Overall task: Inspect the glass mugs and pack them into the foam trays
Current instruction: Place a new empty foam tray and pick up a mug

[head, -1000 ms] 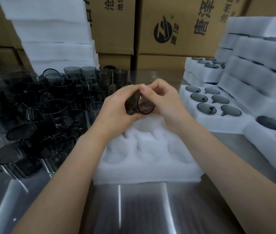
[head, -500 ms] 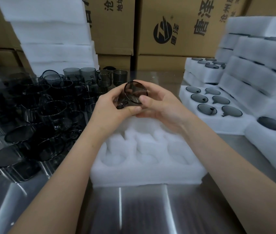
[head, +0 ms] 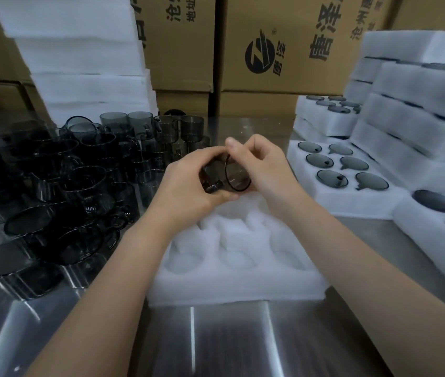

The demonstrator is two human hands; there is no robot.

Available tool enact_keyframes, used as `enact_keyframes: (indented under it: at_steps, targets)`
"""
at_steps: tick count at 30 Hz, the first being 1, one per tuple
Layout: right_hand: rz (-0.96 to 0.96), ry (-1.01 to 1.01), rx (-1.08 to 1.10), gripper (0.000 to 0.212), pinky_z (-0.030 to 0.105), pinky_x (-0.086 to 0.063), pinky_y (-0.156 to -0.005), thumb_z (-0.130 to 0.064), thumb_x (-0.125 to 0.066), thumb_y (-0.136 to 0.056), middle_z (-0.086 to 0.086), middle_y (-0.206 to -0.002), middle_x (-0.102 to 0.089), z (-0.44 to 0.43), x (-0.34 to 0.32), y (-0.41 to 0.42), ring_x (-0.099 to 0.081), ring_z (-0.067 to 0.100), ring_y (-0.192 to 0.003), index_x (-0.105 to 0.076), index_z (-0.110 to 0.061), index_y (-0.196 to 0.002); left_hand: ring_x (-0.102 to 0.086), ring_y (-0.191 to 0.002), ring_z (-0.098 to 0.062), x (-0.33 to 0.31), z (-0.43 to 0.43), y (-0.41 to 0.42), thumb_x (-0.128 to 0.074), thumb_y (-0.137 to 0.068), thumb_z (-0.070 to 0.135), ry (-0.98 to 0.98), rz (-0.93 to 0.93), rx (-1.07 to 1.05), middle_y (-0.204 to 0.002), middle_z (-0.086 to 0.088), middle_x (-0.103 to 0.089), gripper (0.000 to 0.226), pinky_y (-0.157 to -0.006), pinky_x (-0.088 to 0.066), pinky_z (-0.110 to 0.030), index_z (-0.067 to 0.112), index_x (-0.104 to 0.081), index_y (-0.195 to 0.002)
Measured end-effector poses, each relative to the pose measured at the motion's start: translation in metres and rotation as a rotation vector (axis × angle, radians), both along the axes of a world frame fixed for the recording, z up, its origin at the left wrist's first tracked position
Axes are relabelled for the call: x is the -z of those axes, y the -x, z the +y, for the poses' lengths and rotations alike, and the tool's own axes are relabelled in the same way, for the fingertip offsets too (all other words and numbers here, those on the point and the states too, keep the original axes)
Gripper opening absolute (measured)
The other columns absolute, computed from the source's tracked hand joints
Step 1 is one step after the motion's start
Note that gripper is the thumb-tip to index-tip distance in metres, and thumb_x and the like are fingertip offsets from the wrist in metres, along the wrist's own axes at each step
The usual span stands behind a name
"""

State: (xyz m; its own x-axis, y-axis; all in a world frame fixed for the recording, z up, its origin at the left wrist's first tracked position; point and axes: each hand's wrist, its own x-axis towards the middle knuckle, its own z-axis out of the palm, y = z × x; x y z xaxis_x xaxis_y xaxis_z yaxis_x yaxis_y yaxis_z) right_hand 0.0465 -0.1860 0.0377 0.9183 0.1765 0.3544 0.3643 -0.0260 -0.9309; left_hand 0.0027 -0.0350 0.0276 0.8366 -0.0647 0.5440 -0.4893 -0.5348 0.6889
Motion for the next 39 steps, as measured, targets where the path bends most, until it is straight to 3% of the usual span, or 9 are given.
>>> enact_keyframes:
  at_steps: [3,6,11,16,20,26,31,35,39]
  targets:
    - [0.106,-0.079,-0.076,0.036,0.028,-0.052,-0.051,-0.033,-0.059,-0.098,-0.003,-0.07,-0.067,-0.003,-0.002,-0.001,-0.065,0.013,-0.063,-0.061,-0.026,-0.063,-0.061,-0.105,0.001,-0.001,0.001,-0.001,-0.089,-0.065,0.017,0.078,-0.002,0.004,-0.11,0.018,-0.066,0.062,-0.095,-0.047,-0.018,0.035,-0.06,-0.118]
    - [0.164,-0.092,-0.201,0.023,0.028,-0.055,-0.056,-0.027,-0.048,-0.103,0.004,-0.088,-0.073,-0.006,-0.003,-0.001,-0.068,0.019,-0.069,-0.07,-0.024,-0.095,-0.063,-0.1,0.003,-0.001,0.003,-0.002,-0.086,-0.069,0.012,0.22,0.02,0.003,-0.106,0.015,-0.069,0.055,-0.087,-0.047,-0.011,0.028,-0.063,-0.116]
    - [0.165,-0.062,-0.428,0.035,0.031,-0.055,-0.078,-0.015,-0.045,-0.104,0.01,-0.118,-0.068,-0.012,-0.002,-0.003,-0.069,0.022,-0.095,-0.055,-0.019,-0.137,-0.064,-0.099,0.003,0.0,0.005,-0.005,-0.08,-0.075,0.005,0.366,0.024,0.006,-0.104,0.014,-0.069,0.047,-0.088,-0.049,-0.015,0.025,-0.063,-0.114]
    - [0.115,-0.055,-0.349,0.039,0.036,-0.057,-0.074,-0.019,-0.073,-0.082,0.01,-0.117,-0.068,-0.008,0.001,-0.002,-0.068,0.019,-0.092,-0.065,-0.024,-0.119,-0.064,-0.102,0.0,0.0,0.005,-0.004,-0.084,-0.072,0.009,0.345,0.029,0.018,-0.106,0.011,-0.069,0.05,-0.089,-0.049,-0.019,0.026,-0.063,-0.114]
    - [0.042,0.035,-0.217,0.046,0.033,-0.057,-0.063,-0.032,-0.083,-0.069,0.007,-0.111,-0.068,-0.003,0.004,0.001,-0.071,0.016,-0.087,-0.059,-0.02,-0.107,-0.065,-0.104,-0.009,-0.001,0.003,0.001,-0.081,-0.068,0.023,0.263,0.025,0.033,-0.108,0.005,-0.07,0.053,-0.094,-0.052,-0.034,0.026,-0.063,-0.118]
    - [0.026,-0.048,-0.192,0.023,0.035,-0.057,-0.063,-0.037,-0.063,-0.087,0.003,-0.103,-0.066,0.0,0.0,0.005,-0.067,0.014,-0.086,-0.062,-0.021,-0.103,-0.064,-0.097,0.001,-0.004,0.0,0.006,-0.078,-0.058,0.049,0.171,-0.005,0.024,-0.102,0.024,-0.065,0.058,-0.088,-0.053,-0.026,0.045,-0.05,-0.109]
    - [0.27,-0.228,-0.411,0.046,0.053,-0.05,-0.096,-0.036,-0.033,-0.107,0.016,-0.137,-0.057,-0.004,-0.007,0.001,-0.059,0.029,-0.117,-0.047,-0.01,-0.142,-0.065,-0.103,-0.009,0.0,0.003,0.002,-0.072,-0.073,0.046,0.296,0.0,0.074,-0.102,0.023,-0.066,0.049,-0.091,-0.053,-0.048,0.046,-0.037,-0.108]
    - [0.25,-0.188,-0.567,0.046,0.051,-0.05,-0.099,-0.033,-0.041,-0.103,0.022,-0.129,-0.06,-0.009,-0.004,0.001,-0.059,0.036,-0.114,-0.049,-0.007,-0.14,-0.065,-0.101,-0.005,-0.001,0.004,0.001,-0.064,-0.079,0.047,0.419,-0.001,0.156,-0.102,0.022,-0.066,0.043,-0.083,-0.054,-0.029,0.035,-0.036,-0.109]
    - [0.178,-0.254,-0.453,0.034,0.048,-0.055,-0.084,-0.027,-0.058,-0.094,0.014,-0.116,-0.066,-0.011,-0.003,-0.002,-0.067,0.029,-0.098,-0.058,-0.017,-0.127,-0.059,-0.118,-0.016,0.002,0.007,-0.002,-0.076,-0.07,0.036,0.419,-0.013,0.139,-0.13,-0.001,-0.058,0.065,-0.102,-0.048,-0.046,0.032,-0.039,-0.123]
